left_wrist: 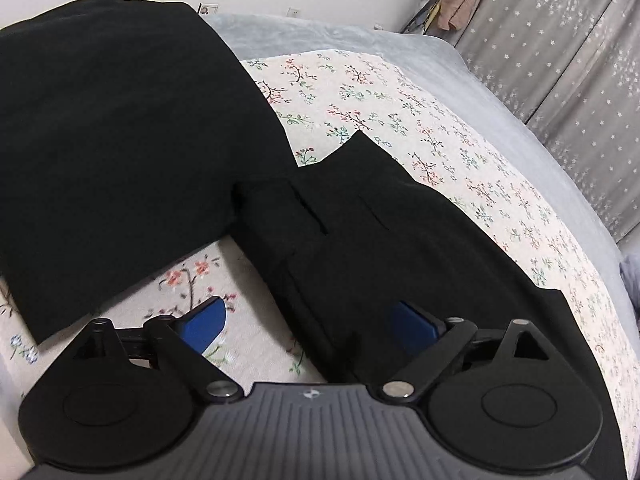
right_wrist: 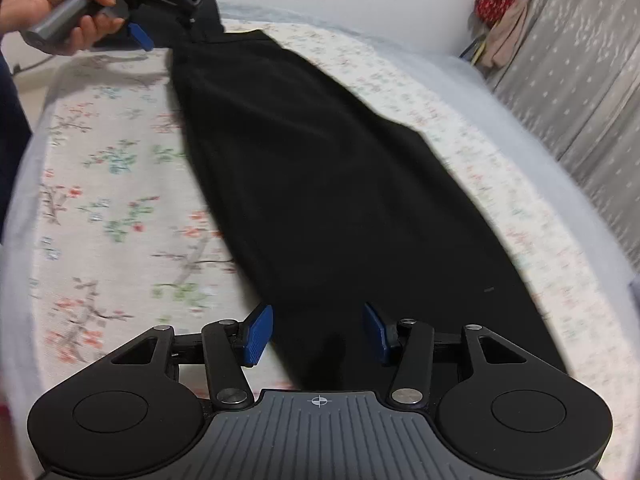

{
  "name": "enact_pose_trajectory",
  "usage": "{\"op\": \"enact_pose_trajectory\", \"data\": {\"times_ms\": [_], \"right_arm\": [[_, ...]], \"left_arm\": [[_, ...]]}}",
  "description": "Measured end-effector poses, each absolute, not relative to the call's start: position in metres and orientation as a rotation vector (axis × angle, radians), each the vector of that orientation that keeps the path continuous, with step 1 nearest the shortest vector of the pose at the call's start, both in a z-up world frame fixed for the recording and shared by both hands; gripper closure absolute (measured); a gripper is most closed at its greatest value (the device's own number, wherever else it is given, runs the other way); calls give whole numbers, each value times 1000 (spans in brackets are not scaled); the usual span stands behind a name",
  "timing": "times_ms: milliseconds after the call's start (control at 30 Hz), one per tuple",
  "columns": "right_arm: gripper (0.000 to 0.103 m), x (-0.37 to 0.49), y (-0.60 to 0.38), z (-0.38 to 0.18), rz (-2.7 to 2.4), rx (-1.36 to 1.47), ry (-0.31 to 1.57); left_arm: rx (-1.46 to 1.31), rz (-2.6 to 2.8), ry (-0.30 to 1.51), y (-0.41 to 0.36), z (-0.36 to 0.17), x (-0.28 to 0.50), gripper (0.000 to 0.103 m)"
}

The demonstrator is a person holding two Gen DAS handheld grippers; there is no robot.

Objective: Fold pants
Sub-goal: 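Close the left tool on the waistband while the right tool holds the hem taut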

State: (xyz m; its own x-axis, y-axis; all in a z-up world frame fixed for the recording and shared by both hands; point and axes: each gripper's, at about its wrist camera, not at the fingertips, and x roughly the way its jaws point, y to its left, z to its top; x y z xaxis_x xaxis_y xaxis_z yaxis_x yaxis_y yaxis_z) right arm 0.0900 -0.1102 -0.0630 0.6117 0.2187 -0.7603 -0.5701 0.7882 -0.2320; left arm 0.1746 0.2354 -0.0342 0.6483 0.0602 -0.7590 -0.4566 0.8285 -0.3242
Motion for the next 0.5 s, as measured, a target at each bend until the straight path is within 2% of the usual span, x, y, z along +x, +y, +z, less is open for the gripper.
{"op": "enact_pose_trajectory", "data": {"times_ms": [33,67,100,133,167,233,333,500], "right_arm": [[61,92,-111,-66,470,-476,802],[64,91,-111,-68,461,-470,811],[65,94,-114,-69,460,-455,813],[70,96,-116,-69,469,-435,817],[85,97,-117,-68,478,-419,823],[95,98,-114,-70,490,-414,832],[97,92,-108,-73,493,-450,832],[99,91,-107,-74,500,-455,837]], "left_arm": [[-541,300,820,235,-36,179,16],[-554,287,829,235,-37,184,51],[-561,288,845,234,-40,188,69],[-568,301,851,235,-41,191,81],[-569,306,841,236,-41,193,82],[-545,323,779,239,-31,190,83],[-497,325,683,245,-13,185,84],[-472,318,792,241,-31,192,81]]}}
